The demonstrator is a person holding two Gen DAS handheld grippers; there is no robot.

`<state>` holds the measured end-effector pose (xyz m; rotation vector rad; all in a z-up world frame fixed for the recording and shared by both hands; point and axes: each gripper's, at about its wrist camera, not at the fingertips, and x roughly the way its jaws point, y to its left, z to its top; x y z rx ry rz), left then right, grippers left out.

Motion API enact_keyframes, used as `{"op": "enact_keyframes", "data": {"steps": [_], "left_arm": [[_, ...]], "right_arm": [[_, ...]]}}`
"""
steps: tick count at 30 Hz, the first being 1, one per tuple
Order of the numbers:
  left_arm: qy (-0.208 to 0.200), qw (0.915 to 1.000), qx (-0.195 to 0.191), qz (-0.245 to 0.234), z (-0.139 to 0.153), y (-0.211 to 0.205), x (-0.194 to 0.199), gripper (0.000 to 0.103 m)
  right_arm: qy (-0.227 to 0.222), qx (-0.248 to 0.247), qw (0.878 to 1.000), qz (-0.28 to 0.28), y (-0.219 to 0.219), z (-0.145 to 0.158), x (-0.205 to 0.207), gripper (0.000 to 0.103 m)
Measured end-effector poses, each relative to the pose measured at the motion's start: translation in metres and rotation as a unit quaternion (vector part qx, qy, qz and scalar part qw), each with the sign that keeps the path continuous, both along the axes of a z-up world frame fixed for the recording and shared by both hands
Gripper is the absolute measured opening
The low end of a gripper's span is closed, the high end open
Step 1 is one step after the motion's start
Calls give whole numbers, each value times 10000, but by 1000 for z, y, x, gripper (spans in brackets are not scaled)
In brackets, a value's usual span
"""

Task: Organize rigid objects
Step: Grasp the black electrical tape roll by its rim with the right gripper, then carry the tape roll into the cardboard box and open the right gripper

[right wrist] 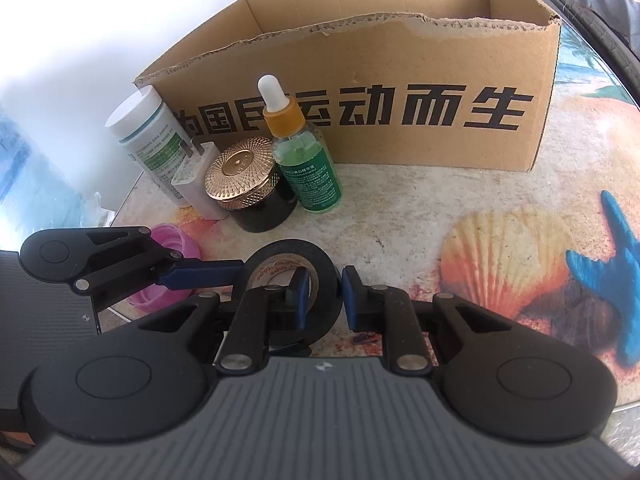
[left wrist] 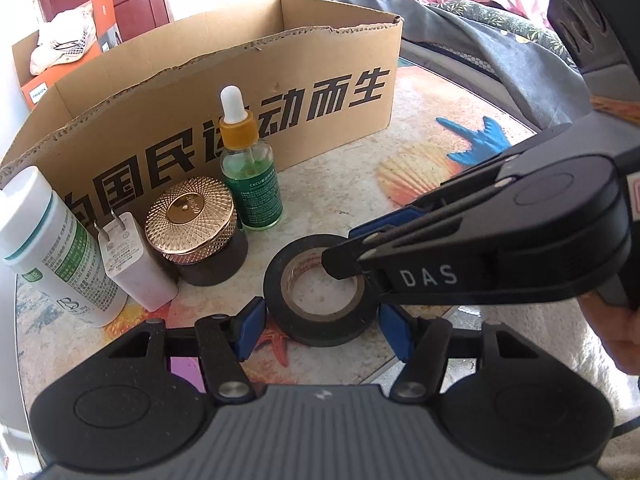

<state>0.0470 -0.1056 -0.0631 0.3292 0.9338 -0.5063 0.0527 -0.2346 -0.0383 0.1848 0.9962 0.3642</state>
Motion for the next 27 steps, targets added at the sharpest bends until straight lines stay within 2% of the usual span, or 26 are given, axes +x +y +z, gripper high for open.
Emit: {"op": "enact_keyframes", "data": {"steps": [3, 6, 10, 13, 15, 17, 19, 22, 24, 27], "left_arm": [[-40, 10000, -27, 14, 5, 1, -3, 63], [-294, 9995, -108, 34, 22, 6, -10, 63], [-965, 9950, -218, 104, 68, 17, -15, 63], [-1515, 9880, -223, 217, 108, 28, -9, 63], [-1729, 9840, -267, 322, 132, 36, 4, 63], [-1739, 9832, -316, 460, 151, 45, 25, 63], [-1502, 9860, -403, 608, 161, 54, 54, 63], [-885, 9917, -480, 797, 155, 64, 103, 63], [-400, 9943, -398, 900, 140, 65, 132, 63], [98, 9954, -101, 946, 114, 67, 161, 63]], "right_arm": [[-57, -68, 10000, 6, 3, 6, -3, 17], [-311, -136, 9994, 15, 7, 27, -7, 17], [-984, -233, 9948, 144, 18, 78, -7, 17], [-1605, -348, 9855, 424, 30, 121, 6, 17], [-1895, -393, 9792, 605, 37, 144, 22, 17], [-1985, -347, 9763, 787, 41, 160, 48, 17], [-1802, -245, 9794, 881, 43, 166, 80, 17], [-1216, -169, 9874, 997, 47, 154, 134, 17], [-605, -90, 9926, 1050, 50, 137, 173, 17], [309, 149, 9943, 1005, 48, 102, 218, 17]]}}
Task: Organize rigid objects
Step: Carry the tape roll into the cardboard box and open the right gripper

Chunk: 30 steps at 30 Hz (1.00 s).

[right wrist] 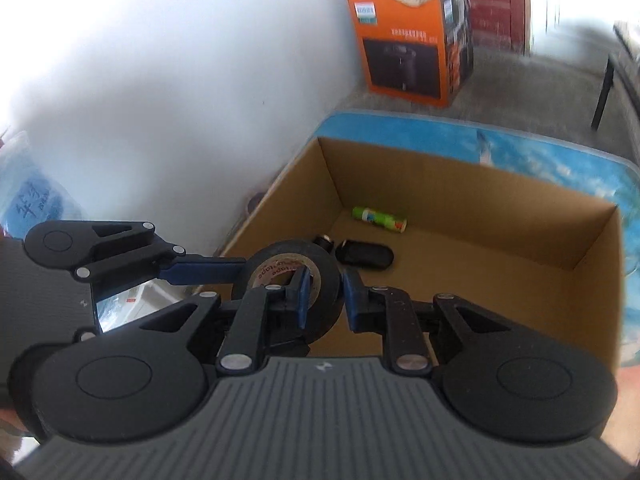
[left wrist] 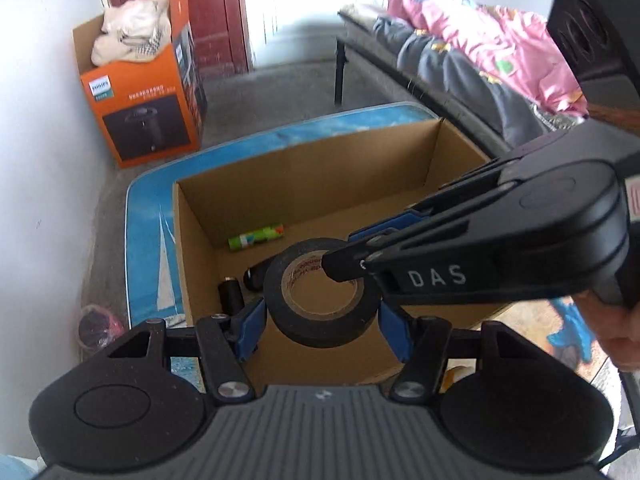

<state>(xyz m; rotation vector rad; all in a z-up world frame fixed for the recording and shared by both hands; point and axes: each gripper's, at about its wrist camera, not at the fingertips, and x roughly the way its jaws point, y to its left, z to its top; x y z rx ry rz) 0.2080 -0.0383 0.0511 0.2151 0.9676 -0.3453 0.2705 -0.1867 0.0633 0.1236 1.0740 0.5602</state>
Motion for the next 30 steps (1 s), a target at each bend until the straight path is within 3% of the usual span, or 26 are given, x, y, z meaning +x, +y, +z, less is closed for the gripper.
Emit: {"op": "enact_keyframes", "data": {"steps": [3, 7, 11, 17, 23, 30], "left_arm": [[483, 9988, 113, 37, -25, 1, 19, 63], [1000, 9948, 119, 137, -43, 5, 43, 63], [984, 9943, 402, 71, -46, -4, 47, 62], [1007, 9937, 486, 63, -44, -5, 48, 60], [872, 9951, 460, 122, -39, -2, 43, 60], [181, 9998, 30, 103, 1, 6, 7, 60]], "right_arm": [[651, 149, 9977, -73, -2, -30, 30, 17], [1107, 234, 9935, -96, 1, -61, 41, 17], [1457, 380, 9885, -116, 5, -77, 44, 17], [1855, 431, 9817, -47, 9, -96, 50, 18], [1737, 653, 9826, -111, 8, -89, 48, 18], [927, 1440, 9844, -411, -23, -26, 14, 18]]}}
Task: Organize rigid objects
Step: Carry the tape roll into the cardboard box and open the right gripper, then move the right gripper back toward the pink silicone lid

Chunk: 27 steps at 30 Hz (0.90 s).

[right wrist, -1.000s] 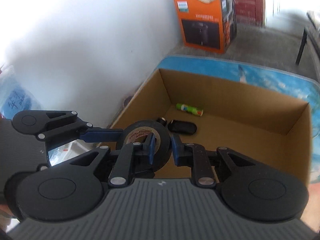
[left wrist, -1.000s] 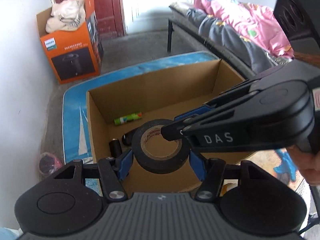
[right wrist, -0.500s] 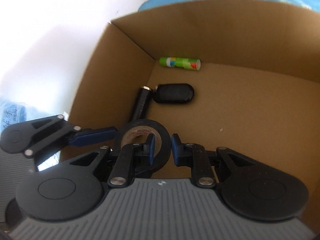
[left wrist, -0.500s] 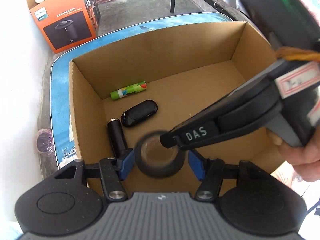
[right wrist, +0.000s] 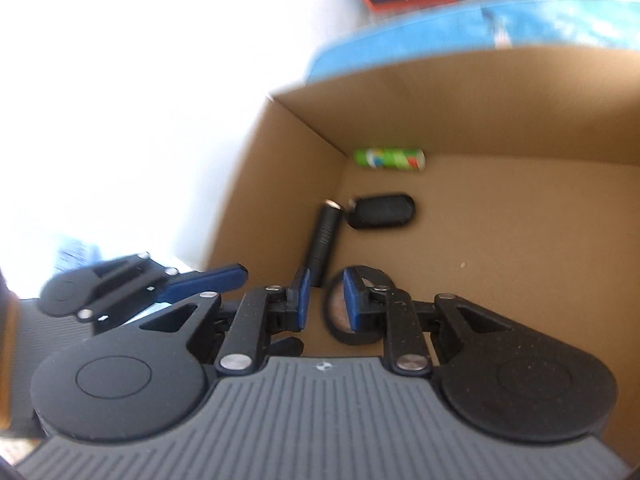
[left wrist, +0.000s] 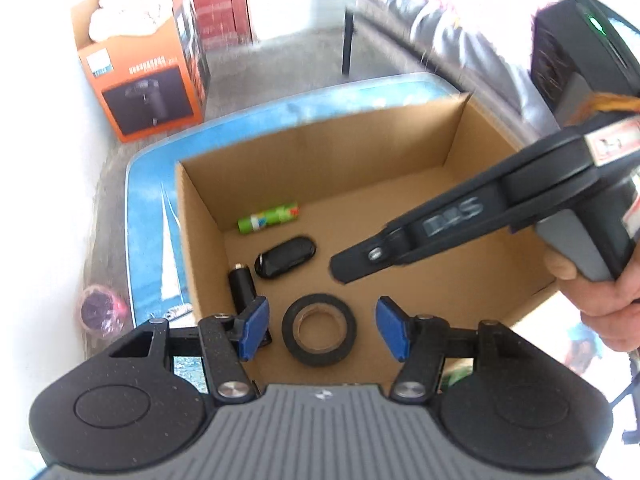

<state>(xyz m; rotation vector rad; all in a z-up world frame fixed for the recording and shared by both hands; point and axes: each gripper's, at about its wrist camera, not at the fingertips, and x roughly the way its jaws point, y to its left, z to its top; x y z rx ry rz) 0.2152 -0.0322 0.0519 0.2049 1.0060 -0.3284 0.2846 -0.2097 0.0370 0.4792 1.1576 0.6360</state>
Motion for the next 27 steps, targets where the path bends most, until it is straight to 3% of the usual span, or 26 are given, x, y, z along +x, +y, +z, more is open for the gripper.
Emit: {"op": "enact_keyframes", "data": {"steps": [6, 10, 14, 18, 27], "left_arm": [[-874, 9952, -440, -1, 40, 13, -69, 62], [-1081, 9914, -729, 58, 36, 23, -116, 65], [-844, 9927, -839, 207, 8, 29, -145, 65], [-479, 9955, -819, 86, -24, 26, -167, 66], [-258, 9987, -376, 212, -68, 29, -194, 71]], "right_arm": [[-997, 286, 9942, -293, -43, 56, -83, 19], [-1368, 272, 9894, -402, -58, 63, -145, 22], [-1293, 90, 9905, -462, -54, 41, -190, 23], [-912, 23, 9951, -382, -35, 0, -213, 25], [-566, -556, 9968, -101, 20, -49, -220, 29]]}}
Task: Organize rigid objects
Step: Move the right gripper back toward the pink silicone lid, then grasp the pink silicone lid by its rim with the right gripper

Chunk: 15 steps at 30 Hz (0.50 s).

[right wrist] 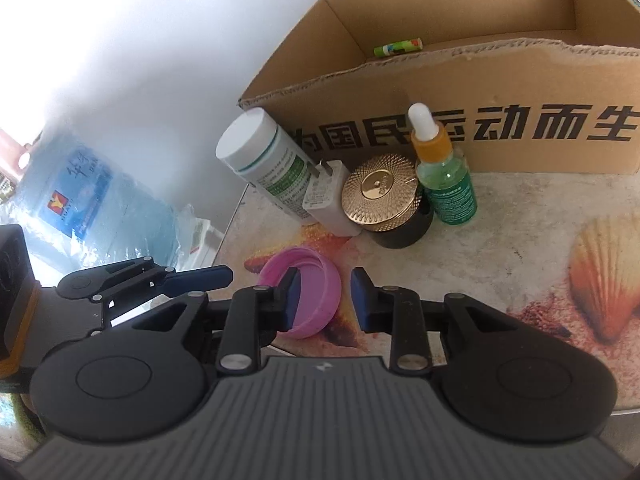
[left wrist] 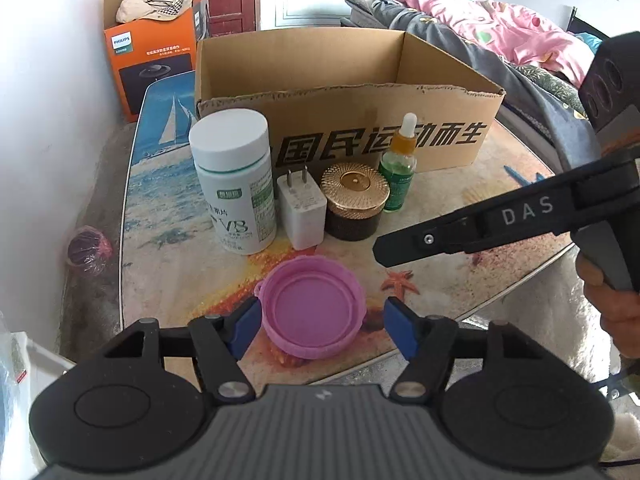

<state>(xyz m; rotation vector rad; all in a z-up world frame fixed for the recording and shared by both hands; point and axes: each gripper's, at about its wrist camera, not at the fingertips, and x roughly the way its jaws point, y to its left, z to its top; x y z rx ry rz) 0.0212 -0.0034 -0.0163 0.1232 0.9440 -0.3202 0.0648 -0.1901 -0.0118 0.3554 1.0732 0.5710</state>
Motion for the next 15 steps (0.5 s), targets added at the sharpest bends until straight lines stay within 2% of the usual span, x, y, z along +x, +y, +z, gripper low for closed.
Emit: {"op": "enact_keyframes", "data": {"steps": [2, 7, 15], "left_arm": [[39, 10000, 39, 19, -7, 2, -1, 74], [199, 9998, 100, 13, -22, 2, 2, 74], [213, 9993, 322, -24, -36, -4, 8, 74]], "right_arm": [[23, -109, 9999, 73, 10, -6, 4, 29], [53, -254, 9994, 226, 31, -14, 9, 30], [16, -637, 9974, 341, 52, -27, 17, 29]]}}
